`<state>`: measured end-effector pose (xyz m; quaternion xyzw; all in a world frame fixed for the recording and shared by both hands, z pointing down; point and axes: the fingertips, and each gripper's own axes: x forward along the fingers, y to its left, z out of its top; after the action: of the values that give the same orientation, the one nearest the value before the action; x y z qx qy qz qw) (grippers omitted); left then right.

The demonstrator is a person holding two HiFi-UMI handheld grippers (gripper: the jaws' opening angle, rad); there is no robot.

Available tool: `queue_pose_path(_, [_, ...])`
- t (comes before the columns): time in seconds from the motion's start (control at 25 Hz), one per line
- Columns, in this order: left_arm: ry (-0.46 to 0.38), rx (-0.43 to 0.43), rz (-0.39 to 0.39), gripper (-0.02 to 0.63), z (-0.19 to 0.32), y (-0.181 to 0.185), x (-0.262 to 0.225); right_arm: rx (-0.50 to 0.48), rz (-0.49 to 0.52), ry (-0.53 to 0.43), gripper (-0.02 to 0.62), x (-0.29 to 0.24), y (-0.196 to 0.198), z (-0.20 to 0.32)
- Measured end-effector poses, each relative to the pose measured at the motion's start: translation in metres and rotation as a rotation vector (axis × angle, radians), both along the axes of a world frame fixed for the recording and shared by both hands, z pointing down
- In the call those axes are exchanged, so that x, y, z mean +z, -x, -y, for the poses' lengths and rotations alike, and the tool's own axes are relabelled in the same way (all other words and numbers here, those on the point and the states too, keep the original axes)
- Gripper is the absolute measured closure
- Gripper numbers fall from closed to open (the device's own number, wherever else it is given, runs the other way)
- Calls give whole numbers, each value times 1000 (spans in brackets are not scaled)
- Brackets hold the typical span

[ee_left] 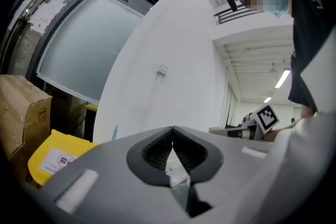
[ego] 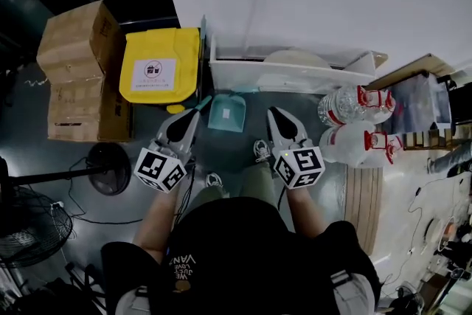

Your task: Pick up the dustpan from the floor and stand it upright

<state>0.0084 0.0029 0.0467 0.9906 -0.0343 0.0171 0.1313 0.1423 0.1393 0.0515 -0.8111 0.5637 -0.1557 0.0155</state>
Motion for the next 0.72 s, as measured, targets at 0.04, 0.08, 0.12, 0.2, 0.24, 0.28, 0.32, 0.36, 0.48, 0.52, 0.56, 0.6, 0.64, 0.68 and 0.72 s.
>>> queue_pose_path(0.04, [-7,2,-9,552,1,3,-6,-1,16,-19,574,-7,4,-2])
queue_pose_path(0.08, [-16,4,-18,552,2,7,-12,-6,28,-35,576,-13,8,-4])
queue_pose_path(0.12, [-24,5,-26,552,3,11,-18,-13,36,-48,592,-19,13,-5])
queue_pose_path(0.2, [-41,-2,-39,552,4,18,-29,-29,50,-75,592,-30,21,-8])
queue_pose_path(0.24, [-51,-6,-46,552,5,22,-34,-34,57,-92,592,-36,25,-10])
queue_pose_path(0.28, [-58,-10,-55,552,6,25,-40,-35,65,-110,592,-41,28,-11])
queue_pose_path(0.32, [-63,-12,-67,552,7,28,-45,-34,73,-127,592,-46,31,-13])
queue_pose_path(0.36, [-65,-12,-77,552,6,32,-51,-34,80,-139,592,-50,35,-15])
queue_pose_path(0.48, [-75,-20,-88,552,2,44,-67,-47,88,-148,592,-56,48,-21])
queue_pose_path(0.52, [-79,-23,-92,552,1,48,-70,-51,88,-151,593,-57,51,-22])
queue_pose_path(0.56, [-82,-24,-95,552,0,52,-72,-52,88,-154,592,-57,55,-24])
queue_pose_path(0.6, [-84,-23,-95,552,-3,57,-73,-53,90,-157,592,-57,59,-26])
queue_pose_path(0.64, [-87,-21,-94,552,-6,61,-73,-54,93,-158,593,-56,63,-29])
queue_pose_path(0.68, [-90,-18,-93,552,-8,64,-74,-57,97,-159,594,-56,67,-31])
queue_pose_path(0.72, [-92,-16,-94,552,-10,67,-74,-63,102,-158,593,-55,71,-32])
